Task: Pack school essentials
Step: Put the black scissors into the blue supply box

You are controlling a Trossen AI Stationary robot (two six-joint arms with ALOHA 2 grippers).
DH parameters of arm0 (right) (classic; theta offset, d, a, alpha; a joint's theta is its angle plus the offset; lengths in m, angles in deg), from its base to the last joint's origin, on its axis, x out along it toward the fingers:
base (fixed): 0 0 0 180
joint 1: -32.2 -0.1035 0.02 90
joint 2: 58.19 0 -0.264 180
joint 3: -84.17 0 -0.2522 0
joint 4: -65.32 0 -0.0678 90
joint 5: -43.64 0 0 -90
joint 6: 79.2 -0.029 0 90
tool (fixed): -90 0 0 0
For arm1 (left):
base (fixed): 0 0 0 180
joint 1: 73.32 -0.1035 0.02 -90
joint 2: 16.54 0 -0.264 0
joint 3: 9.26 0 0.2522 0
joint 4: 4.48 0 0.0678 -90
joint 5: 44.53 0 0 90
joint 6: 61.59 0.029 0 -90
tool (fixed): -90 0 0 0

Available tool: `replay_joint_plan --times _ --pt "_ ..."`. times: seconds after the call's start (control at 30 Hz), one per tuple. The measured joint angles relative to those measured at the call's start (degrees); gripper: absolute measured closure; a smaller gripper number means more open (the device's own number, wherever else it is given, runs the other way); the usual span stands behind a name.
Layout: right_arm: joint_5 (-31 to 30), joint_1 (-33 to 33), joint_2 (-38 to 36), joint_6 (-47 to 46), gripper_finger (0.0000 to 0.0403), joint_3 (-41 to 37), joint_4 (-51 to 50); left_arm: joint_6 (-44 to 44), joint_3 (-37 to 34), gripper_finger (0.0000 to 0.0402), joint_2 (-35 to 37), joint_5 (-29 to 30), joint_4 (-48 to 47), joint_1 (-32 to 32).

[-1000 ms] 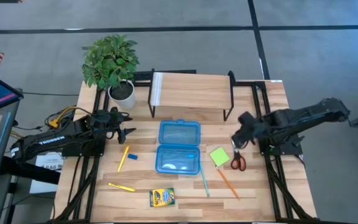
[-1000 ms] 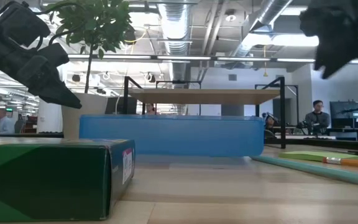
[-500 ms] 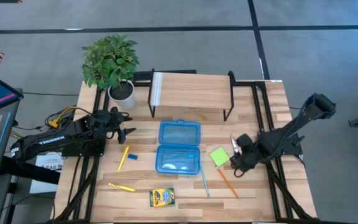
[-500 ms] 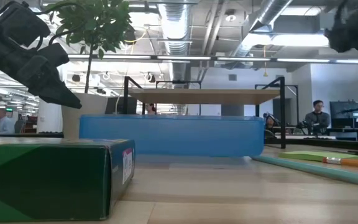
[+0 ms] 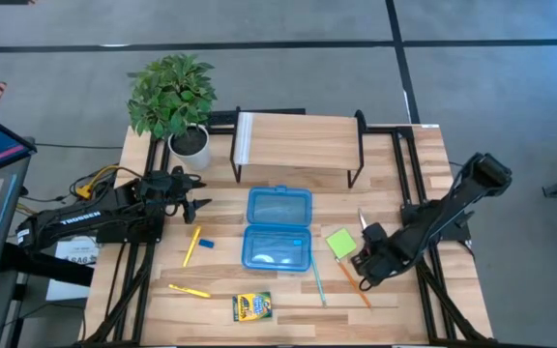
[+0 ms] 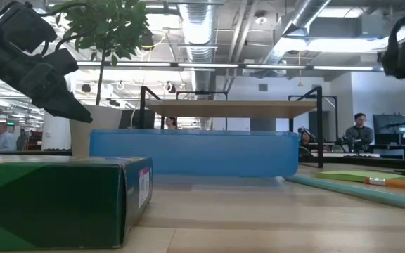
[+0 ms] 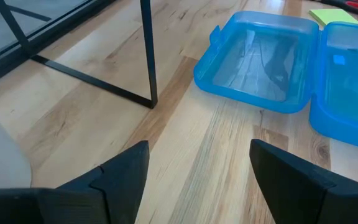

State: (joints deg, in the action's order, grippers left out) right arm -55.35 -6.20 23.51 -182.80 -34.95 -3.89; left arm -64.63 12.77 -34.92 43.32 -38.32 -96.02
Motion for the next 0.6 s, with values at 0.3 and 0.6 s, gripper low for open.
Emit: replay_joint_plan --times 0.3,0.6 --pt "1.7 1.7 0.8 -0.4 0.0145 -6.6 10.9 0.0 0.0 0.0134 0.0 0.0 0.0 0.0" --pt "1.7 1.8 0.7 -1.4 0.0145 -8.0 11.0 0.0 0.0 0.0134 0.0 0.0 0.0 0.0"
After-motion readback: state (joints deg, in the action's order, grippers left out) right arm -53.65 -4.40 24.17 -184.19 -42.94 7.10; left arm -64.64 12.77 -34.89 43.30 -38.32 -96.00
